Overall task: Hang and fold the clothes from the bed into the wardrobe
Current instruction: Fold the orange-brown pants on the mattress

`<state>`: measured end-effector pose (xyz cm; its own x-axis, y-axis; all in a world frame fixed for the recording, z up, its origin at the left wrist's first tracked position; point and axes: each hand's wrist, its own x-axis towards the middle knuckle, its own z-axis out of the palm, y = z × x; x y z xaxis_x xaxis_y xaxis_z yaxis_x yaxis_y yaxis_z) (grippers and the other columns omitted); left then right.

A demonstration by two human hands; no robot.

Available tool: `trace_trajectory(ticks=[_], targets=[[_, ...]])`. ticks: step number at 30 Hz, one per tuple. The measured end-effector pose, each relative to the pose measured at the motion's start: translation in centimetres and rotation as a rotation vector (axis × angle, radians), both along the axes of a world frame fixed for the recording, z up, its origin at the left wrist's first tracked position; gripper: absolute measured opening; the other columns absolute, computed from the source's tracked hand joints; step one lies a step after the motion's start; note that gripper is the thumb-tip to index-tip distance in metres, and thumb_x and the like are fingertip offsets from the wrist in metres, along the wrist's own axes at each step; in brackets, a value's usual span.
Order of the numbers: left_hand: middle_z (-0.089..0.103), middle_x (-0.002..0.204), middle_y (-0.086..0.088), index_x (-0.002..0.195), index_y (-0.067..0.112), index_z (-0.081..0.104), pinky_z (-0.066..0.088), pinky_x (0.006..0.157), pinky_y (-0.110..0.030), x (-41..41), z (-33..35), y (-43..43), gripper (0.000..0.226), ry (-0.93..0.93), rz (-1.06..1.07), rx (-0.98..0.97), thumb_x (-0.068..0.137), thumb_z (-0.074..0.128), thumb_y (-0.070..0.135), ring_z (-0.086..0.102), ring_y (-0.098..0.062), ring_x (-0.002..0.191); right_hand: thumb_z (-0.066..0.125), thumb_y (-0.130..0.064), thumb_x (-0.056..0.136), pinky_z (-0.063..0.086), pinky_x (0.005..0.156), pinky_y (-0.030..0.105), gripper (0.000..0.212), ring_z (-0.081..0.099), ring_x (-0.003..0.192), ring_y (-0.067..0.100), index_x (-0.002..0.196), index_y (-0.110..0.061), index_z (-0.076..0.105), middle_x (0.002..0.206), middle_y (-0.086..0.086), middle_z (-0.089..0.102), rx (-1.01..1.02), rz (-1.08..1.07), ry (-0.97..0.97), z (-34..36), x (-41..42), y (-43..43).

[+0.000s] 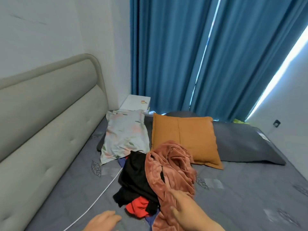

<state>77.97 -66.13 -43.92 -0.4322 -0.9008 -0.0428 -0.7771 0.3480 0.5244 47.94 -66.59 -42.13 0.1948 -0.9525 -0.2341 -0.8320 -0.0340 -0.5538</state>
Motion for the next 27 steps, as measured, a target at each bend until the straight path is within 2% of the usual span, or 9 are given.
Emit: trace_trajectory(ticks=[1,3,6,9,14,17,22,25,27], targets=[[0.059,0.097,0.025,0.107,0.048,0.047,0.041,0.08,-0.003,-1.2,1.2,-0.1,0.026,0.05,-0.006,-0.025,0.087,0.031,0.046,0.057,0.015,0.092,0.051,-0.027,0.093,0.02,0.11,0.015,0.055,0.026,0.142,0.009,0.139,-0.044,0.027,0.154,-0.01,0.03,0.02,-0.045,0.018,-0.5,-0.4,0.6],[0.066,0.085,0.022,0.101,0.038,0.048,0.043,0.063,-0.006,-2.2,0.4,-0.2,0.028,0.136,-0.049,-0.043,0.075,0.043,0.047,0.057,0.01,0.073,0.051,-0.029,0.094,0.023,0.112,0.018,0.057,0.029,0.141,0.009,0.147,-0.035,0.03,0.154,-0.008,0.032,0.097,-0.173,0.002,-1.4,-0.6,2.2],[0.054,0.114,0.024,0.115,0.039,0.059,0.041,0.078,-0.011,-3.3,-2.7,-1.2,0.038,0.107,0.005,0.043,0.077,0.056,0.037,0.058,0.002,0.099,0.051,-0.031,0.095,0.026,0.111,0.019,0.057,0.034,0.139,0.01,0.148,-0.027,0.032,0.153,-0.007,0.035,0.156,-0.339,-0.079,-3.4,-0.8,4.9],[0.052,0.12,0.014,0.124,0.03,0.059,0.032,0.087,-0.011,-5.8,-5.0,-1.8,0.034,0.07,-0.005,0.169,0.089,0.059,0.027,0.051,-0.005,0.117,0.05,-0.033,0.097,0.029,0.105,0.013,0.052,0.039,0.135,0.008,0.146,-0.025,0.036,0.145,-0.008,0.041,0.193,-0.446,-0.139,-4.7,-1.5,7.3],[0.053,0.125,0.008,0.126,0.023,0.057,0.031,0.094,-0.011,-8.6,-8.5,-2.0,0.034,0.031,-0.075,0.308,0.092,0.059,0.024,0.05,-0.007,0.118,0.053,-0.026,0.095,0.029,0.108,0.016,0.056,0.039,0.136,0.01,0.147,-0.024,0.033,0.15,-0.002,0.039,0.276,-0.611,-0.169,-7.6,-2.5,10.0],[0.052,0.125,0.006,0.127,0.022,0.055,0.033,0.099,-0.016,-10.9,-9.8,-2.5,0.034,-0.002,-0.09,0.422,0.093,0.057,0.021,0.049,-0.008,0.117,0.052,-0.02,0.095,0.031,0.099,0.012,0.053,0.043,0.133,0.013,0.145,-0.024,0.036,0.145,0.0,0.045,0.292,-0.679,-0.201,-9.0,-3.6,10.6],[0.057,0.119,0.004,0.123,0.02,0.059,0.037,0.097,-0.022,-14.2,-12.8,-4.6,0.031,-0.007,-0.08,0.506,0.092,0.059,0.015,0.051,-0.01,0.111,0.053,-0.026,0.097,0.034,0.104,0.021,0.054,0.044,0.133,0.015,0.148,-0.02,0.034,0.147,0.002,0.045,0.337,-0.748,-0.227,-12.6,-5.8,9.7],[0.061,0.105,0.006,0.105,0.027,0.063,0.042,0.092,-0.026,-16.1,-15.7,-6.8,0.024,0.066,-0.002,0.54,0.089,0.063,0.01,0.058,-0.016,0.108,0.058,-0.026,0.094,0.039,0.095,0.018,0.052,0.053,0.117,0.013,0.143,-0.019,0.041,0.137,0.004,0.052,0.372,-0.799,-0.284,-16.4,-7.0,7.6],[0.059,0.102,0.006,0.109,0.021,0.064,0.043,0.093,-0.029,-17.3,-18.5,-8.4,0.024,0.118,0.101,0.58,0.088,0.065,0.009,0.059,-0.017,0.105,0.061,-0.022,0.093,0.04,0.08,0.006,0.048,0.056,0.093,0.003,0.138,-0.016,0.046,0.121,0.0,0.057,0.395,-0.865,-0.357,-19.9,-7.5,5.6]])
